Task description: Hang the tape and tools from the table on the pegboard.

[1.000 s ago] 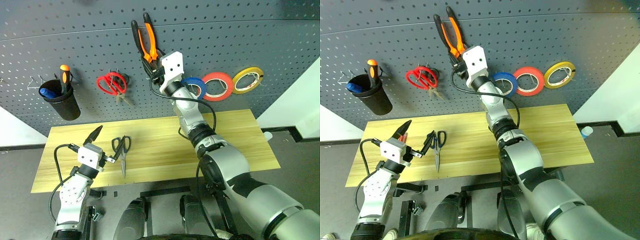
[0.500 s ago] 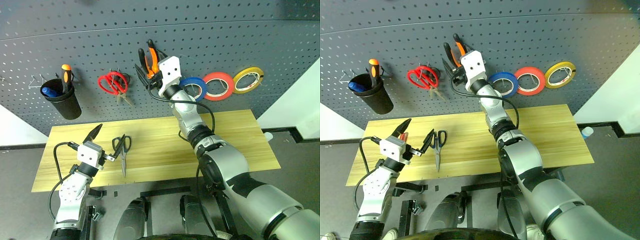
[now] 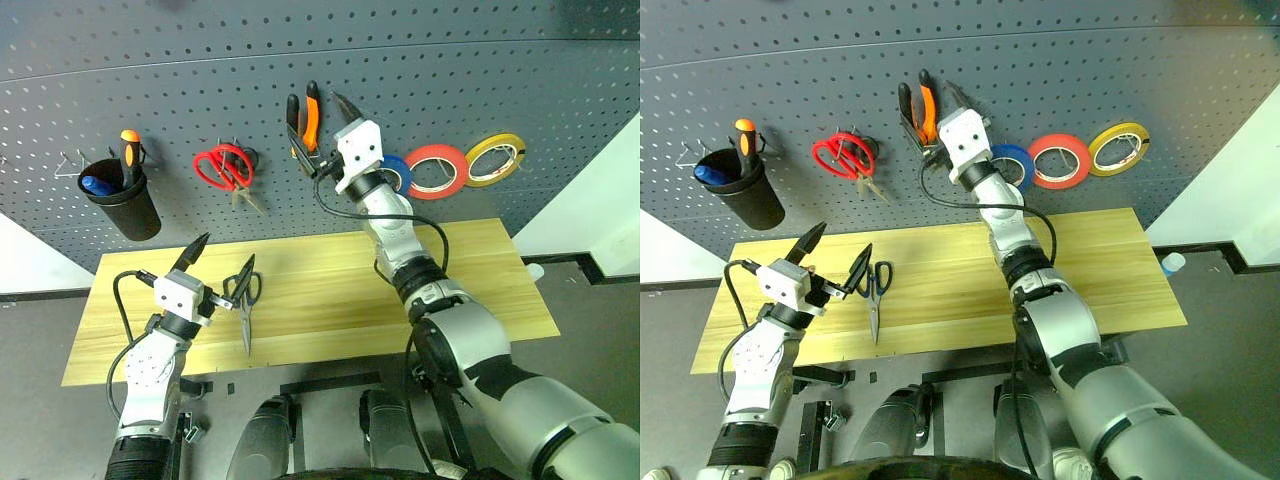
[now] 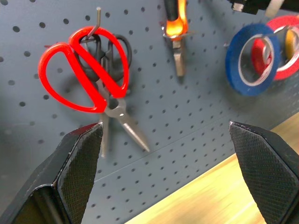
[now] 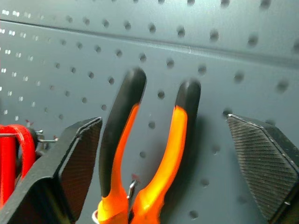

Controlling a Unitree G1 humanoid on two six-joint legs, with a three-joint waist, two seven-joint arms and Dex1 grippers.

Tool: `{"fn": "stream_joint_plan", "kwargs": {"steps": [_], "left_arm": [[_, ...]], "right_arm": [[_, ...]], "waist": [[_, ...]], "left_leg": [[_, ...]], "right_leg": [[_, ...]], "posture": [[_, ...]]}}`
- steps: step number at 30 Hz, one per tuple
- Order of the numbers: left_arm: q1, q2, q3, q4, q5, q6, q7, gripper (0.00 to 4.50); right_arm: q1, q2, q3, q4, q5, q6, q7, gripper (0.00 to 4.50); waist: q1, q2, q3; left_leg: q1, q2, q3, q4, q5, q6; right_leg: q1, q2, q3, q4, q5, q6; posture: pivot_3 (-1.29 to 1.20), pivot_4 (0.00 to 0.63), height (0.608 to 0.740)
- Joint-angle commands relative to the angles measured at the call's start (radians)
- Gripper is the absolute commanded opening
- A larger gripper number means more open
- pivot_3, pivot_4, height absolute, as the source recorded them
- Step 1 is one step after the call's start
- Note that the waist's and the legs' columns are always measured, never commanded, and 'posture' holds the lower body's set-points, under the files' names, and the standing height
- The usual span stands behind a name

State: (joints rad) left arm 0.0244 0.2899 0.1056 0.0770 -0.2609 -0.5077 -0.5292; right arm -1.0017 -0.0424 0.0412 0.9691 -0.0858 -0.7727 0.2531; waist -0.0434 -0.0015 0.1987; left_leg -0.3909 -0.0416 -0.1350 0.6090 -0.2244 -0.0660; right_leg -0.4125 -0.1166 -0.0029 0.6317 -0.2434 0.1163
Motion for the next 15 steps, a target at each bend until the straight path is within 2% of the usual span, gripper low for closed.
{"fn": "stream_joint_plan", "kwargs": {"steps": [1, 9, 15], "left_arm": [[-0.007, -0.006, 0.008, -0.006, -0.049, -0.029, -0.033, 4.5], [-0.002, -0.018, 0.02, 0.005, -0.086, -0.013, -0.06, 4.5], [0.054, -0.006, 0.029, -0.009, -0.026, 0.085, 0.019, 4.5]], "right_arm": [[0.047, -0.031, 0.036, -0.148, -0.053, -0.054, -0.013, 4.49], [0.237, -0.127, 0.129, -0.473, -0.091, -0.035, 0.079, 4.49], [0.419, -0.236, 0.216, -0.722, 0.073, 0.161, 0.339, 4.49]], "waist": [[0.0, 0.0, -0.001], [0.0, -0.002, -0.005], [0.002, -0.005, -0.015]], "left_leg": [[0.0, 0.0, 0.0, 0.001, 0.0, 0.0], [0.0, 0.0, 0.001, 0.003, 0.0, 0.0], [0.002, 0.001, 0.001, 0.003, 0.0, 0.0]], "right_leg": [[0.0, 0.0, 0.0, 0.0, 0.0, 0.0], [0.001, 0.0, 0.001, 0.0, 0.001, 0.0], [0.004, 0.001, 0.001, -0.001, 0.001, 0.0]], "posture": [[0.01, 0.102, 0.74], [0.0, 0.084, 0.74], [0.01, 0.084, 0.74]]}}
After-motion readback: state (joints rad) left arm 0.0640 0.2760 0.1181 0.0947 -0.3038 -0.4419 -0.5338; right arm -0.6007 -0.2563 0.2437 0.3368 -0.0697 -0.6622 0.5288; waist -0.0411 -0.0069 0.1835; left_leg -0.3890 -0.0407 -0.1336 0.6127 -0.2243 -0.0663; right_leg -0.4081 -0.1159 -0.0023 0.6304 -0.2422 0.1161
